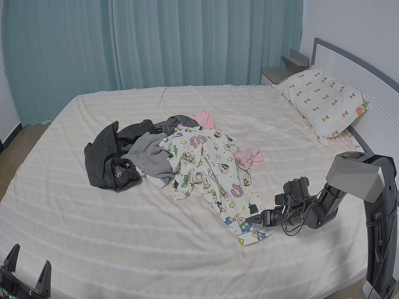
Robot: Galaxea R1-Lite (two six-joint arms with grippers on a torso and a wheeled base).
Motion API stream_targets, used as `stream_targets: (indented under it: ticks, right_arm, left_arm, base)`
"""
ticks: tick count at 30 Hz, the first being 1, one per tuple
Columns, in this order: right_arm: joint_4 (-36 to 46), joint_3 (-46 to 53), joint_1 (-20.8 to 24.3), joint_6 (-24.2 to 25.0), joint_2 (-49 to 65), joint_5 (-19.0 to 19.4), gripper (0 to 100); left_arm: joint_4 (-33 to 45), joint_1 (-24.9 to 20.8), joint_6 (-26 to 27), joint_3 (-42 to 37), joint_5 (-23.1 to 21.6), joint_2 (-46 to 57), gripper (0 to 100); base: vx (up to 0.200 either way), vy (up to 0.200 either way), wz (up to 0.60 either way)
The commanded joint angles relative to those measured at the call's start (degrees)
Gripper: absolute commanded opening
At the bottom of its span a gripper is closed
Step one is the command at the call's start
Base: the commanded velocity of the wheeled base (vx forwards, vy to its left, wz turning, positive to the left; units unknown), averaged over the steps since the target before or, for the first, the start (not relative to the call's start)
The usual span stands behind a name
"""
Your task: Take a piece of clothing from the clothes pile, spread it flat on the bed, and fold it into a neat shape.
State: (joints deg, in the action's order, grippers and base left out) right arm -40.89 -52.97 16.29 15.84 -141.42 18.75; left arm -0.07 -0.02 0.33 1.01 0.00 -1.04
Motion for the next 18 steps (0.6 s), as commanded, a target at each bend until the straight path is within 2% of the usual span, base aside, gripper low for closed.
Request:
stream_targets:
  ticks: [1,7,13,16,17,18]
  right_arm:
    - [0.0,0.8,0.8,-0.3,0.2,1.2,100]
    - [0.0,1.1,2.4,-3.9,0.7,0.9,100]
    - [0.1,0.6,4.3,-5.2,0.8,0.3,100]
    - [0.3,0.6,5.1,-6.3,0.8,-1.6,100]
    - [0.5,0.5,5.2,-6.4,0.7,-2.3,0]
    - [0.7,0.4,5.2,-6.7,0.7,-2.5,0]
  left_arm:
    - [0.0,0.0,0.0,-1.0,0.0,0.9,100]
    - [0.0,0.0,0.0,-1.0,0.0,0.9,100]
    - [0.0,0.0,0.0,-1.0,0.0,0.9,100]
    - [0.0,0.0,0.0,-1.0,0.0,0.9,100]
    - [0.0,0.0,0.0,-1.0,0.0,0.9,100]
    - [0.0,0.0,0.1,-1.0,0.0,0.9,100]
  base:
    - [0.000,0.000,0.00]
    - [0.000,0.000,0.00]
    - [0.000,0.000,0.00]
    - [0.000,0.000,0.00]
    - [0.000,0.000,0.00]
    - [0.000,0.000,0.00]
